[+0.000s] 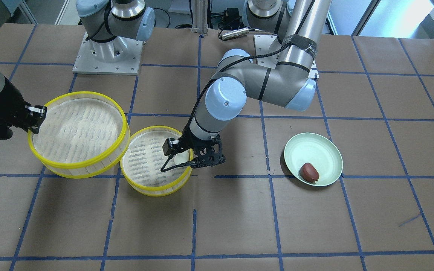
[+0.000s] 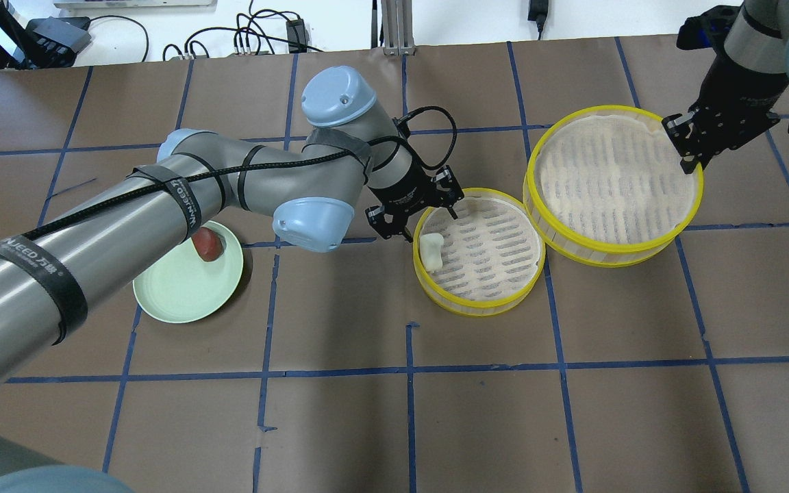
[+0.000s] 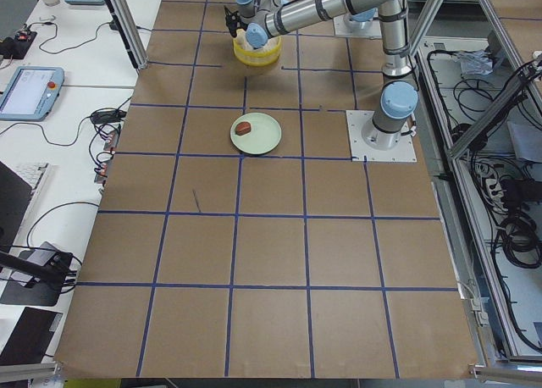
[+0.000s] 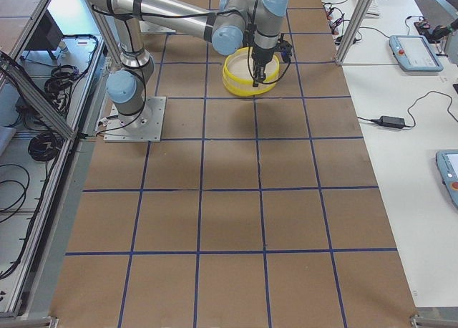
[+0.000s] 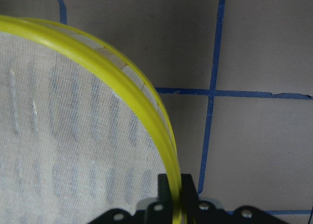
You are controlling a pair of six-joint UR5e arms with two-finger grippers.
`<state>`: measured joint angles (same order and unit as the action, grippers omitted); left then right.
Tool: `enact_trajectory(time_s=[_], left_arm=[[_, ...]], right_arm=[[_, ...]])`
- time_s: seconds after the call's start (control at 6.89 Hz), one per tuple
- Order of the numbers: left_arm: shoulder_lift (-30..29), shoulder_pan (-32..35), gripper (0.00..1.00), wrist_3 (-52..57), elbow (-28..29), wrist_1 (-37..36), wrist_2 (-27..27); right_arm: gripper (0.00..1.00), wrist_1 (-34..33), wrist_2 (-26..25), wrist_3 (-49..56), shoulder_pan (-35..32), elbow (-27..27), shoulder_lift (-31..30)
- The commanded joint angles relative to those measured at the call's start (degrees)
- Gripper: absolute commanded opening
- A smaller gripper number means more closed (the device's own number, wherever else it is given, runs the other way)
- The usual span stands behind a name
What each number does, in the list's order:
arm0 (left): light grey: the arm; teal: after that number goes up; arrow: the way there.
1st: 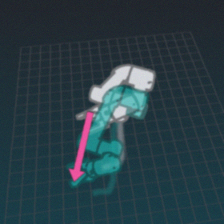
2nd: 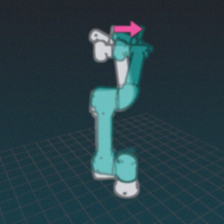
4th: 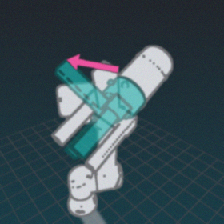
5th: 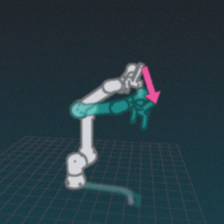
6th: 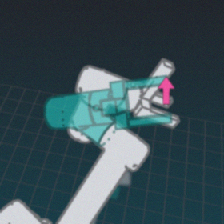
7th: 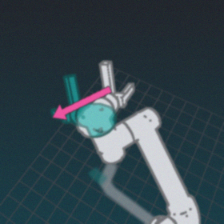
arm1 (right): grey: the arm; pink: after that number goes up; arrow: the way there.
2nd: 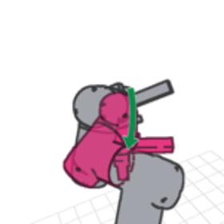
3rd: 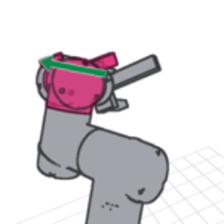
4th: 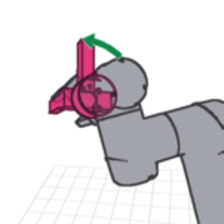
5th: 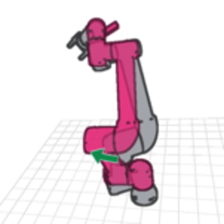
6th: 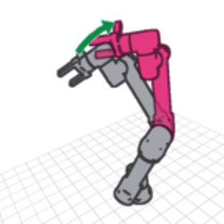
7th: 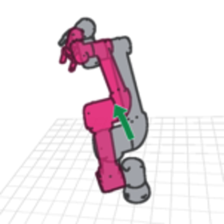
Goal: Place buns in different layers of steamer
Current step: 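Release the white bun into the lower tier and raise the left gripper, then restack top tier with right gripper while left gripper descends to brown bun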
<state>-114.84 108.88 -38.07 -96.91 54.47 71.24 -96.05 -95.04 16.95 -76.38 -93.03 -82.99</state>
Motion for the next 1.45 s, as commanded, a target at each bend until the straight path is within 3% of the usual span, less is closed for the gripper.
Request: enact_trajectory(time_s=[0.0, 0.29, 0.58, 0.87, 1.31], left_arm=[[0.3, -0.3, 0.86, 0.1, 0.2, 1.0, 1.3], [1.6, -5.6, 0.85, 1.5, 0.0, 2.8, 5.6], [3.6, -15.5, 0.85, 20.2, -1.4, 5.9, 12.1], [4.0, -24.0, 0.85, 35.0, -2.7, 8.3, 20.6], [3.8, -34.1, 0.82, 42.0, -3.9, 7.6, 21.1]], right_arm=[[0.19, -0.1, 0.1, -0.1, -0.1, -0.4, -0.1], [0.19, 0.1, 0.4, -1.4, -0.8, -0.5, -0.1], [0.09, 0.9, 4.8, -4.5, -4.2, -0.6, 0.9], [0.07, 0.0, 5.0, -9.0, -7.9, -2.1, 3.1], [0.07, -3.0, 6.5, -13.7, -10.8, -2.9, 5.4]])
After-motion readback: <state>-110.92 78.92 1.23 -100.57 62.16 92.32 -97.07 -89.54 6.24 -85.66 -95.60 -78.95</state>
